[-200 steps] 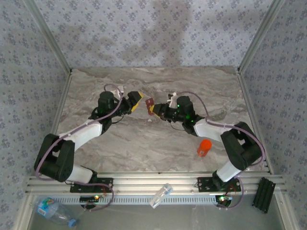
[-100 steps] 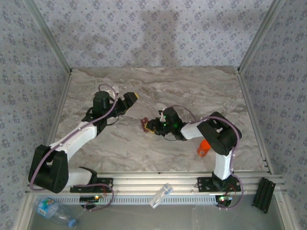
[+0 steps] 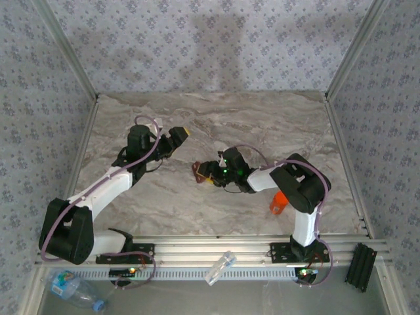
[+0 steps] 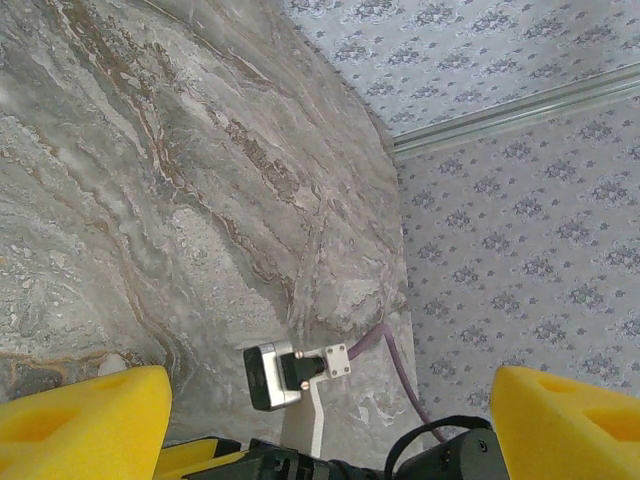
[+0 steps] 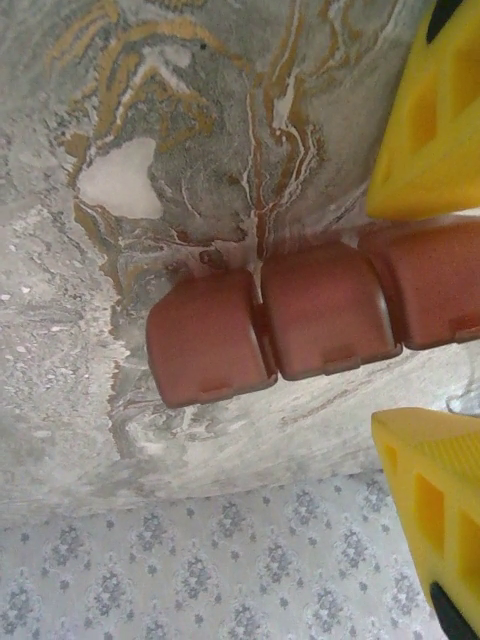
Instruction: Sort the pills into containers
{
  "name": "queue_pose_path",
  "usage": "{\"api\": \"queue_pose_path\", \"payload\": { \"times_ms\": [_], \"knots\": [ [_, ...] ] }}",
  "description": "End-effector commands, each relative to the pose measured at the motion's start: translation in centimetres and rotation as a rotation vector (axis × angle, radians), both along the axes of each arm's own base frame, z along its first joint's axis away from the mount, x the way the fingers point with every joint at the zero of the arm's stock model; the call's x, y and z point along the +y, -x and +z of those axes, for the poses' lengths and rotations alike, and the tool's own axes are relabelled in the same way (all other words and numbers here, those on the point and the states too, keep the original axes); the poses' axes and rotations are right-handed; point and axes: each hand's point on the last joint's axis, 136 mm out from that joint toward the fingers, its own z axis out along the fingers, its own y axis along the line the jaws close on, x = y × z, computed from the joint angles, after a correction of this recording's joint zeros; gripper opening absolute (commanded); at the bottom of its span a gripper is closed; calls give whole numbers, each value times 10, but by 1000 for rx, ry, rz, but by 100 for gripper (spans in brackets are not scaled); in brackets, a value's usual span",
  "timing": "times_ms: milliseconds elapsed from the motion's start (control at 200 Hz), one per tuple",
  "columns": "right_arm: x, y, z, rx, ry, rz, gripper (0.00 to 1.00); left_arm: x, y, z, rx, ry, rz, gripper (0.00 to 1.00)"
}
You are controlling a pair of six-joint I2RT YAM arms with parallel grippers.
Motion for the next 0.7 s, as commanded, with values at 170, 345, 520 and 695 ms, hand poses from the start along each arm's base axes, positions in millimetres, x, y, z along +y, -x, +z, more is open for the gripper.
{"api": "queue_pose_path", "payload": {
  "times_ms": [170,345,520,695],
  "knots": [
    [-42,18,-29,64,266,-39,69,1,-3,15,-46,-3,2,83],
    [-62,21,-27,28,445,3,69,2,-2,14,-47,-12,0,83],
    [-43,20,-15,-20,474,94,69,7,-2,13,-46,-48,3,83],
    [-13,22,-14,-33,473,159,68,17,-1,16,-51,-71,22,85]
  ]
}}
